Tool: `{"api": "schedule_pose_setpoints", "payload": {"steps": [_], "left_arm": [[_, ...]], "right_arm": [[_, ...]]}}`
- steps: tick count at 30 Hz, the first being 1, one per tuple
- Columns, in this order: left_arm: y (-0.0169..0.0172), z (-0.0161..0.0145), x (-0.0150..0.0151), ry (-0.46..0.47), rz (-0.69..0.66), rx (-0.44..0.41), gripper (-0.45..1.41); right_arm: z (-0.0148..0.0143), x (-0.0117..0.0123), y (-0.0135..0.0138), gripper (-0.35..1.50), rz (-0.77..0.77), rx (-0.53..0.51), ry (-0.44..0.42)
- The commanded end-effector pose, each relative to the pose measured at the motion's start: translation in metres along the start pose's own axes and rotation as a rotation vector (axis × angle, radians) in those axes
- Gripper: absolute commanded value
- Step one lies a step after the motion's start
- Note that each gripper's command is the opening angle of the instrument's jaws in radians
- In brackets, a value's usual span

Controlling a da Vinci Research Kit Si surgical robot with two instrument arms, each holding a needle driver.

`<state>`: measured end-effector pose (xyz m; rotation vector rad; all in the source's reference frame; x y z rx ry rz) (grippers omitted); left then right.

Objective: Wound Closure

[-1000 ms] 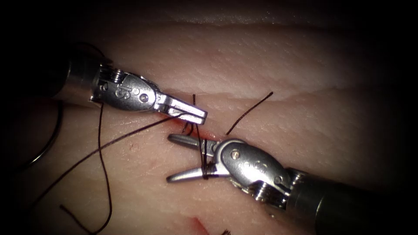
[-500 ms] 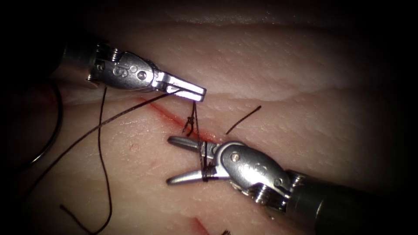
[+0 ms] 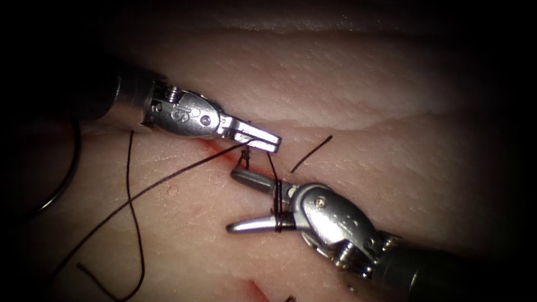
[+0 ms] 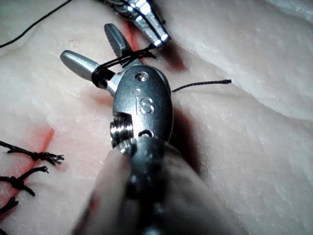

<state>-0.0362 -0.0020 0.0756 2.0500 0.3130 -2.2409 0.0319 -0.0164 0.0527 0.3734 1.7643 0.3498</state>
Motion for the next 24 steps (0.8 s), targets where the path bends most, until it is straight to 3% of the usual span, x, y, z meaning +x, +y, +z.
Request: {"api": "schedule_pose_setpoints", "payload": {"steps": [1, 10, 24], "left_arm": [[-0.0002, 0.0006, -0.0007, 0.008, 0.002, 0.002, -0.45], [0.0034, 0.0001, -0.0008, 0.032, 0.021, 0.031, -0.45], [0.0076, 0.0, 0.0016, 0.022, 0.034, 0.056, -0.45]], "right_arm": [[0.0008, 0.0001, 0.0006, 0.73, 0.002, -0.029, 0.053], [0.0007, -0.0007, 0.0007, 0.71, 0.004, -0.179, 0.155], [-0.0021, -0.0006, 0.002, 0.64, -0.013, -0.376, 0.131]]}}
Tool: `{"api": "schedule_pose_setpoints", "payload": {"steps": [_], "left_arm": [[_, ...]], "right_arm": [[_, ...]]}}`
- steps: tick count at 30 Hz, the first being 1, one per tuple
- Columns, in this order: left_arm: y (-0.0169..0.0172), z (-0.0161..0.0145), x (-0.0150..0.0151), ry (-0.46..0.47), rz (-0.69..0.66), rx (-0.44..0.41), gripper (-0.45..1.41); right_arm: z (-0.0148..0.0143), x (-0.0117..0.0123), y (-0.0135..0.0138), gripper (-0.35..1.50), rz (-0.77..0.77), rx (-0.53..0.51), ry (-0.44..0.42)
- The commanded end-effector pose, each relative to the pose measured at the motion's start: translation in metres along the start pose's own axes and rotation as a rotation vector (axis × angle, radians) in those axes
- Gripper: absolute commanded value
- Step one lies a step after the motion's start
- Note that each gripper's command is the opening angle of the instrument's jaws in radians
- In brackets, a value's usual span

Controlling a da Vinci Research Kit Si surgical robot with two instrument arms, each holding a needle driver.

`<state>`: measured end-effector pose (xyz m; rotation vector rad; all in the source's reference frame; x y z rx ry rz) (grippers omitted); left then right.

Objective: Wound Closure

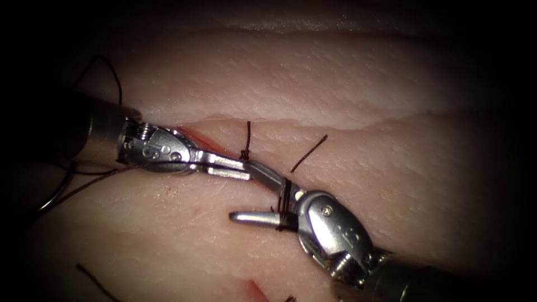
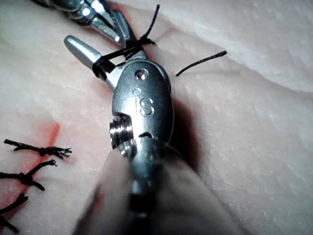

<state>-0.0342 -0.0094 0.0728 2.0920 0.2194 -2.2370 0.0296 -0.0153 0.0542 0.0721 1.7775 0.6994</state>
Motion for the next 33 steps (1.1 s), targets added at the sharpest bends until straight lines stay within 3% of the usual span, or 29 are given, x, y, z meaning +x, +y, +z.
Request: {"api": "schedule_pose_setpoints", "payload": {"steps": [1, 8, 19, 26, 33], "left_arm": [[-0.0002, 0.0007, -0.0002, 0.001, 0.007, 0.001, -0.45], [0.0002, 0.0013, 0.0005, 0.008, 0.013, 0.006, -0.45], [0.0037, 0.001, 0.0022, 0.012, 0.038, -0.011, -0.45], [0.0056, 0.0024, 0.0036, 0.012, 0.061, -0.024, -0.45], [0.0065, 0.0039, 0.0044, -0.01, 0.094, -0.039, -0.45]], "right_arm": [[0.0005, -0.0003, 0.0004, 0.62, -0.005, -0.001, 0.001], [0.0003, 0.0002, 0.0008, 0.51, 0.009, -0.043, -0.015], [0.0001, 0.0, 0.001, 0.41, 0.151, -0.143, -0.077], [0.0001, -0.0003, 0.0011, 0.49, 0.251, -0.217, -0.153], [0.0001, -0.0001, 0.0013, 0.56, 0.315, -0.363, -0.222]]}}
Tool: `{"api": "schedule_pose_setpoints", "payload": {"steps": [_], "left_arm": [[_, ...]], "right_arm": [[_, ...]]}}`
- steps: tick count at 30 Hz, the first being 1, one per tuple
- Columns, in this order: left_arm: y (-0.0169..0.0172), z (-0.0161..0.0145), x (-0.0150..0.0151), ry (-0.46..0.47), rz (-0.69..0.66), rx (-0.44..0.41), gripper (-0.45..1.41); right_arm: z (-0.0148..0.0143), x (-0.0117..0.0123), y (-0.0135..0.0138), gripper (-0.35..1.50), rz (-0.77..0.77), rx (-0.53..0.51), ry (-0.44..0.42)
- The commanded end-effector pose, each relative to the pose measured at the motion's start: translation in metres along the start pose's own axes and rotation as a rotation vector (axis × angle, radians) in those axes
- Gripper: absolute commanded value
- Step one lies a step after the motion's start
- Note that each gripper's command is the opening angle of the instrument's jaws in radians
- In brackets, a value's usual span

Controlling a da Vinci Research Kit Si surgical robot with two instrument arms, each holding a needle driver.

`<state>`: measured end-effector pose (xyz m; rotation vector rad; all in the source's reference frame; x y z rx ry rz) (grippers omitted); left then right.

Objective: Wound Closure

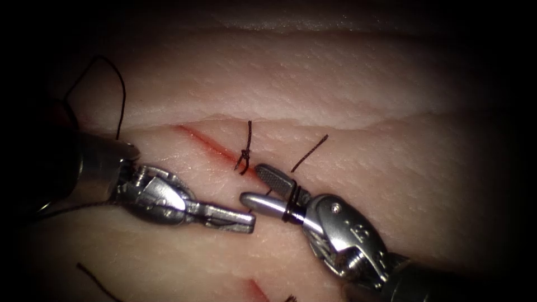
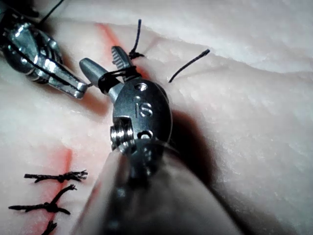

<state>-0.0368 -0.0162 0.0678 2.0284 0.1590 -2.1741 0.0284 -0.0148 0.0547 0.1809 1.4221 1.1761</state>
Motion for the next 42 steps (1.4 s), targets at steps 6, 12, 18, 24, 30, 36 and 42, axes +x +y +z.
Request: {"api": "schedule_pose_setpoints", "payload": {"steps": [6, 12, 18, 24, 30, 36, 42], "left_arm": [[-0.0012, 0.0018, -0.0002, 0.002, 0.0, 0.004, -0.45], [-0.003, 0.0025, -0.0005, 0.001, -0.001, 0.017, -0.45], [-0.004, 0.0028, -0.0013, 0.001, 0.0, 0.02, -0.45], [-0.0053, 0.0029, -0.0026, -0.007, 0.002, 0.016, -0.45], [-0.006, 0.0029, -0.0036, -0.013, 0.007, 0.016, -0.45], [-0.0064, 0.0033, -0.0045, -0.022, -0.007, 0.013, -0.45], [-0.0066, 0.0036, -0.0047, -0.022, -0.007, 0.011, -0.45]], "right_arm": [[0.0009, 0.0002, 0.0001, 0.79, 0.003, -0.122, -0.03], [-0.0001, 0.0001, 0.0005, 0.88, 0.042, -0.26, -0.02], [-0.0013, -0.0001, 0.0012, 0.73, 0.087, -0.379, -0.037], [-0.0019, -0.0021, 0.002, 0.61, 0.142, -0.459, -0.05], [-0.0022, -0.0026, 0.0031, 0.57, 0.214, -0.485, -0.042], [-0.0019, -0.0033, 0.0042, 0.59, 0.33, -0.495, -0.03], [-0.0017, -0.0041, 0.0048, 0.59, 0.37, -0.492, -0.049]]}}
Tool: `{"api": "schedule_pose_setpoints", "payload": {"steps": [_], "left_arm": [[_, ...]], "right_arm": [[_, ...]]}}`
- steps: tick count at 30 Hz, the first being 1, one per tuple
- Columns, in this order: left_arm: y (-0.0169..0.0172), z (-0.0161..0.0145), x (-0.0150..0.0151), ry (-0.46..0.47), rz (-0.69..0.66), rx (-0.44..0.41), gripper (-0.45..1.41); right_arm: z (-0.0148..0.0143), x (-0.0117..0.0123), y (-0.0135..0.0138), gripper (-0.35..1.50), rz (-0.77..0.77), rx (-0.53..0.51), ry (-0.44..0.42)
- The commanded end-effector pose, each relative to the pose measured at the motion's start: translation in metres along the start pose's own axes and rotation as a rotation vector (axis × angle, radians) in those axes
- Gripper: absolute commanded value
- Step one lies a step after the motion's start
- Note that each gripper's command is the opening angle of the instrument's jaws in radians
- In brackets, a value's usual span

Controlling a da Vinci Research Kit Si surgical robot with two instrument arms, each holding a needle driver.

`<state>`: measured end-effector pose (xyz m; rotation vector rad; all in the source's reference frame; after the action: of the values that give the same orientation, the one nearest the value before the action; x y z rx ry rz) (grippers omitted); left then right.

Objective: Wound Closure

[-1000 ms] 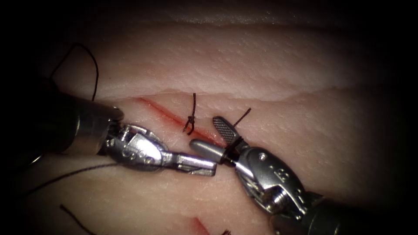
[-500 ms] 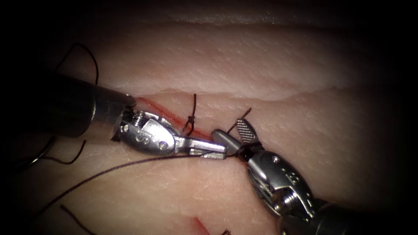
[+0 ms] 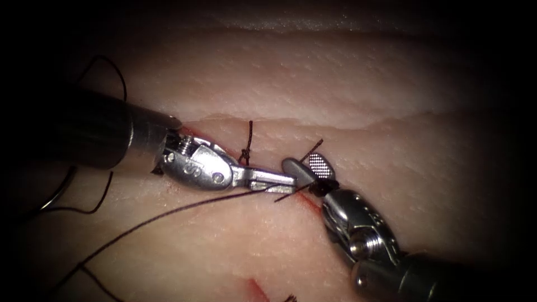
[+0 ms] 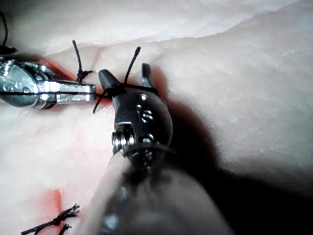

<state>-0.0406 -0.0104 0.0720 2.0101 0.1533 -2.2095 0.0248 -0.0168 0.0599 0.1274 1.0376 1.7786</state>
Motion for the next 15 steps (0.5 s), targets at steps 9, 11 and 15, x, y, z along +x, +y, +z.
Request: {"api": "schedule_pose_setpoints", "payload": {"steps": [9, 11, 15], "left_arm": [[0.0, 0.0007, -0.0003, -0.001, 0.001, -0.006, -0.45], [0.0001, 0.0006, -0.0002, 0.0, 0.001, -0.007, -0.45], [0.0003, 0.0004, -0.0002, 0.001, 0.002, -0.01, -0.45]], "right_arm": [[0.003, -0.0003, -0.0018, 0.62, -0.036, 0.025, -0.015], [0.0031, -0.0002, -0.0021, 0.47, -0.052, 0.021, -0.013], [0.0029, 0.0001, -0.0024, -0.35, -0.088, 0.007, -0.009]]}}
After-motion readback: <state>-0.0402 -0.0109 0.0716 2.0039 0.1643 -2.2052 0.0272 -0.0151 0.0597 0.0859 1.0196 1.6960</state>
